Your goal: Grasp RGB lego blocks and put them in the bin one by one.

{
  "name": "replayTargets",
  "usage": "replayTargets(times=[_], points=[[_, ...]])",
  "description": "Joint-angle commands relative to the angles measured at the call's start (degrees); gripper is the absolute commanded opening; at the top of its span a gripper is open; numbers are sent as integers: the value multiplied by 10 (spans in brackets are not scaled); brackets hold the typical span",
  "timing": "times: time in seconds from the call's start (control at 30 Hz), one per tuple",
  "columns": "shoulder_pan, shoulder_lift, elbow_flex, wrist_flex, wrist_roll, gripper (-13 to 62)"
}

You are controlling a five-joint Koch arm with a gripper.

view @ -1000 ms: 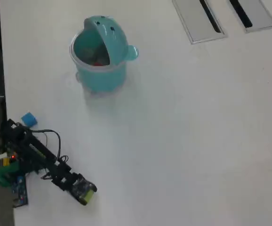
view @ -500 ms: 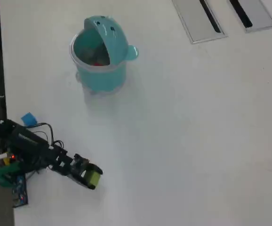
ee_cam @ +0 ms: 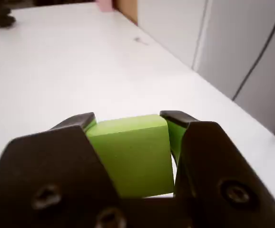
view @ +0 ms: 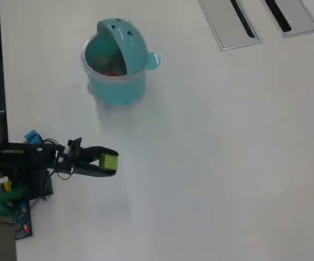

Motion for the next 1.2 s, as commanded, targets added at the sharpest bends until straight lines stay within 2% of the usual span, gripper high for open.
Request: replayTargets(times=[0.0,0.27,0.33,0.53,0.57,0.87,1.03,1.17], points=[[-21,16,-50,-20,4,186],[-143,19,-79,-45,4,186],[-217,-6,-118,-54,4,186],[-283,-45,-183,-54,-8,186],[-323,-76,-228,-54,-19,186],[-393,-156,-290,-78,-34,186],[-447,-222,-380,-81,-68,186],[-488,-232,-383,-77,-69,186]])
